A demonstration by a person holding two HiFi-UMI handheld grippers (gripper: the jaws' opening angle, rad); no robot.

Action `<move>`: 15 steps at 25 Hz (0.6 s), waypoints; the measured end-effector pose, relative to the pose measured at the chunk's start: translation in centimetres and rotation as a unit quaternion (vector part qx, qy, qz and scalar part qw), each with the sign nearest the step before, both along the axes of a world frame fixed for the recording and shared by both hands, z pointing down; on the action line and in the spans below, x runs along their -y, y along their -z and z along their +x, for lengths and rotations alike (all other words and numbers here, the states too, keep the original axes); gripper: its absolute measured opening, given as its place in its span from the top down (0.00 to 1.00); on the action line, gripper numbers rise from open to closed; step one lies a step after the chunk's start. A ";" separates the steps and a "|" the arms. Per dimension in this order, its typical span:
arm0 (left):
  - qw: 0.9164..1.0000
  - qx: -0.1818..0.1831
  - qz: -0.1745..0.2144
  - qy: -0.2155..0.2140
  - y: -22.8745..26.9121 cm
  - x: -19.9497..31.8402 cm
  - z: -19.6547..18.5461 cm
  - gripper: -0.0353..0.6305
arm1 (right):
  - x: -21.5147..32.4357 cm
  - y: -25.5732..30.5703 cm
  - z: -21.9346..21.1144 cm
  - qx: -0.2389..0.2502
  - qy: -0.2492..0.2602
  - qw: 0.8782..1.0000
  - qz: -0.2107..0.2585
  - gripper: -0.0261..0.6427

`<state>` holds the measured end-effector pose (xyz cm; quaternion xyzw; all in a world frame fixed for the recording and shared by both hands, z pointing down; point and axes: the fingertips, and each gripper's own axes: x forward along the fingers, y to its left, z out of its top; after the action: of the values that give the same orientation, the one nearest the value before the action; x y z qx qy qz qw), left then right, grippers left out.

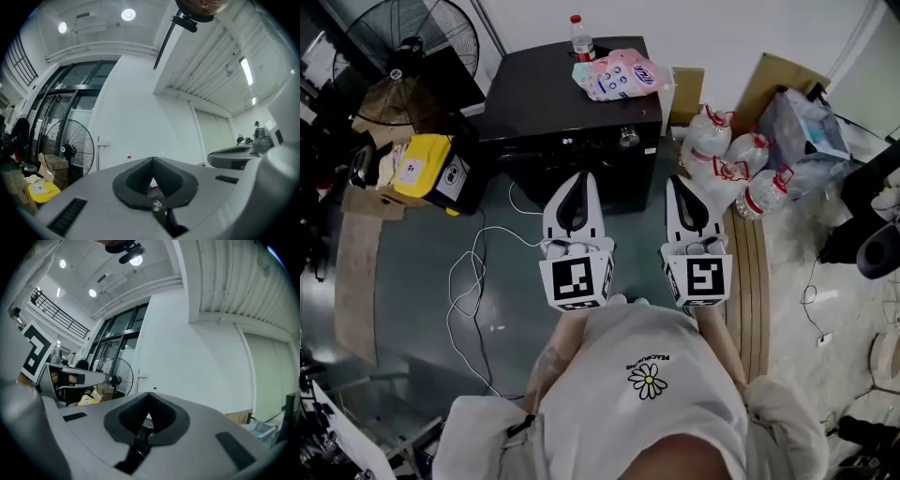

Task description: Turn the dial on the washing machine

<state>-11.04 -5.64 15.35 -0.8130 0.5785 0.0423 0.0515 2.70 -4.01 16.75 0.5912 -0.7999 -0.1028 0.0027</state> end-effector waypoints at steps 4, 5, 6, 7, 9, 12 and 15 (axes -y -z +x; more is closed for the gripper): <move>1.000 -0.005 -0.005 0.001 -0.2 0.3 -0.5 0.95 | 0.1 -0.1 0.0 -0.006 -0.002 1.000 -0.003 0.96; 1.000 -0.005 -0.007 0.002 -0.3 0.3 -0.6 0.95 | 0.1 -0.2 0.0 -0.007 -0.002 1.000 -0.005 0.96; 1.000 -0.006 -0.008 0.003 -0.3 0.4 -0.8 0.95 | 0.1 -0.4 -0.1 -0.007 -0.003 1.000 -0.007 0.96; 1.000 -0.006 -0.009 0.004 -0.4 0.4 -0.9 0.95 | 0.1 -0.4 -0.1 -0.008 -0.004 1.000 -0.007 0.96; 1.000 -0.009 -0.011 0.005 -0.6 0.4 -1.2 0.95 | 0.1 -0.6 -0.2 -0.011 -0.005 1.000 -0.009 0.96; 1.000 -0.013 -0.016 0.006 -0.9 0.4 -1.5 0.95 | 0.0 -0.8 -0.4 -0.015 -0.004 1.000 -0.012 0.96; 1.000 -0.017 -0.019 0.005 -1.0 0.6 -1.8 0.95 | 0.3 -1.0 -0.8 -0.019 -0.004 1.000 -0.015 0.96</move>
<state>-12.81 -6.24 16.39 -0.8101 0.5839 0.0449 0.0270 1.93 -4.28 17.75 0.5919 -0.7991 -0.1022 0.0270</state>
